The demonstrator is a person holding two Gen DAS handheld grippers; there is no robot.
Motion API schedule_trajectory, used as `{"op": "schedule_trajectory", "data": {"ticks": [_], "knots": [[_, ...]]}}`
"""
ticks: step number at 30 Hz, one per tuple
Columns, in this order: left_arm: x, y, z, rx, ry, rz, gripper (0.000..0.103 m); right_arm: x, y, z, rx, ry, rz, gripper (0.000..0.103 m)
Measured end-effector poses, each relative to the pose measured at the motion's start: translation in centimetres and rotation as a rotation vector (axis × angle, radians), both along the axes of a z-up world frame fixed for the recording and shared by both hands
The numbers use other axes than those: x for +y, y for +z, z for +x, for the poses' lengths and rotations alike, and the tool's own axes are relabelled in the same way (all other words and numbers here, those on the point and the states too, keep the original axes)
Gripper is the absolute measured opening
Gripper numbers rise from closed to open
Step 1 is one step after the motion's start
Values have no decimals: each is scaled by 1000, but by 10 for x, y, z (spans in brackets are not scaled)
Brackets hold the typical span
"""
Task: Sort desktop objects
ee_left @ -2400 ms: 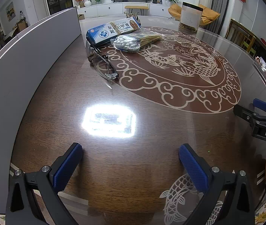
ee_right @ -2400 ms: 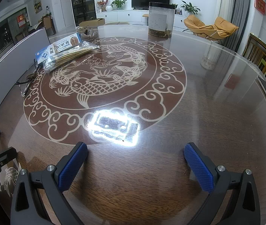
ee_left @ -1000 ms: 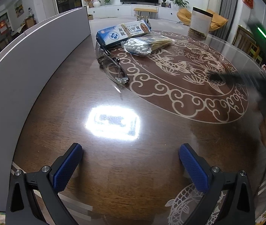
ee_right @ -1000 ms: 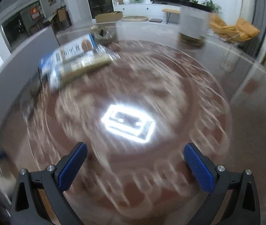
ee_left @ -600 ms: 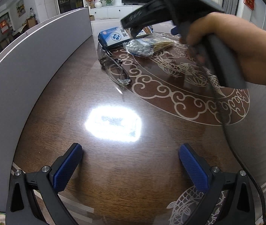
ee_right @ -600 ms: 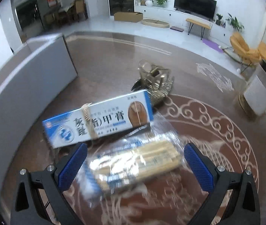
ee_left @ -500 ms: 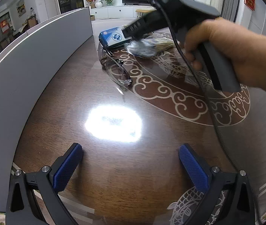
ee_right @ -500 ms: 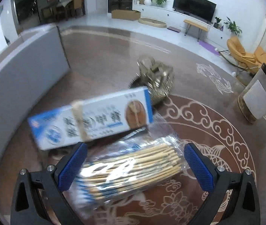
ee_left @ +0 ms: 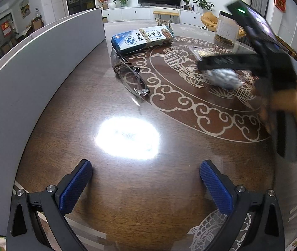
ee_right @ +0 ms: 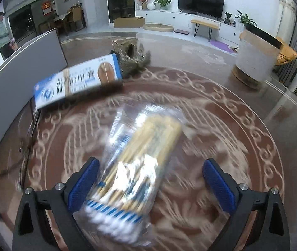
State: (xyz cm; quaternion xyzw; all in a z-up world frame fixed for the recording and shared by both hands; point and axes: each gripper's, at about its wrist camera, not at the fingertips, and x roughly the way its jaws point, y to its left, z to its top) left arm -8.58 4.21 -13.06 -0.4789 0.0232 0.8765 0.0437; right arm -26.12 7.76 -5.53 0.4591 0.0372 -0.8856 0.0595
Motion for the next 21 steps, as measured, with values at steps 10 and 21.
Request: {"op": "schedule_trajectory", "data": {"ticks": [10,21], "knots": [[0,1,1,1,1,0,103,6,-2,7,-12,99,1,101],[0,1,2,1,1,1,103,5,-4,6,1,86,-2,103]]}}
